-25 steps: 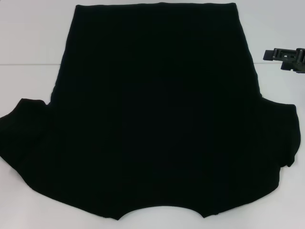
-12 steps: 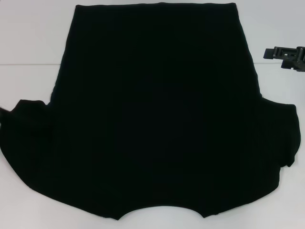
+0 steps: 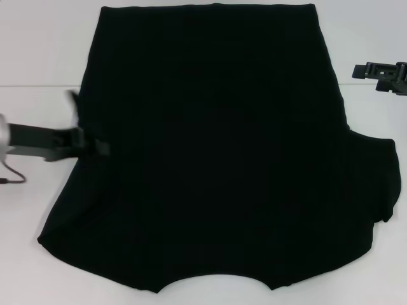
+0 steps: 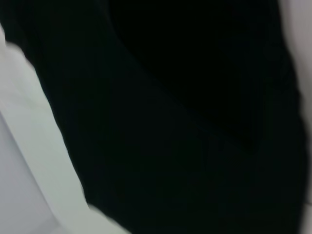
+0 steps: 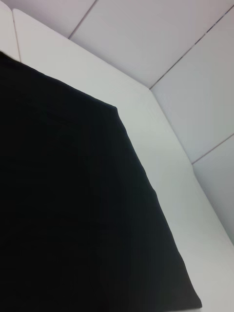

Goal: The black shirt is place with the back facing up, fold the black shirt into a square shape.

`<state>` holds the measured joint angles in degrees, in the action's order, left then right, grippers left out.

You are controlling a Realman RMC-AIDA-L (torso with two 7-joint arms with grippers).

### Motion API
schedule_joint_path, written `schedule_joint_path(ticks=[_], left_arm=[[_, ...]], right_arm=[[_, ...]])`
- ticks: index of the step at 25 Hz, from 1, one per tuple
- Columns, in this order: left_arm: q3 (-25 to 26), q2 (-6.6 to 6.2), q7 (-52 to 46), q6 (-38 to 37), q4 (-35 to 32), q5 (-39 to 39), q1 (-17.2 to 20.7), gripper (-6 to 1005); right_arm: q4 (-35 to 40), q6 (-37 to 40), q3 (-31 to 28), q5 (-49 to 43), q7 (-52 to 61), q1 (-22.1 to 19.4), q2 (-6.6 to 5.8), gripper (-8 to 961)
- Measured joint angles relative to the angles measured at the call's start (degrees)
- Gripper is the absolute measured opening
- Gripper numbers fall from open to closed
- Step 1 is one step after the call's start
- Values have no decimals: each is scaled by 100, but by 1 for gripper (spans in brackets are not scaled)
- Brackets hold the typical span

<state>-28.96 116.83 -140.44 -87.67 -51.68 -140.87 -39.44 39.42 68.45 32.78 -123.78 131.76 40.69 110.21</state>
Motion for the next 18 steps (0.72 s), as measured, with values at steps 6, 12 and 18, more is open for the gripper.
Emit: schedule_joint_path(ticks=[6, 12, 18], left_arm=[[-777, -90, -64, -1, 343, -30, -153, 26], [579, -177, 728, -342, 146, 586, 224, 118], [1028, -111, 2952, -1417, 227, 854, 712, 297]], right_arm=[[-4, -31, 0, -16, -1, -18, -1, 805], [-5, 17, 14, -33, 27, -20, -37, 802], [217, 534, 55, -502, 27, -72, -171, 799]])
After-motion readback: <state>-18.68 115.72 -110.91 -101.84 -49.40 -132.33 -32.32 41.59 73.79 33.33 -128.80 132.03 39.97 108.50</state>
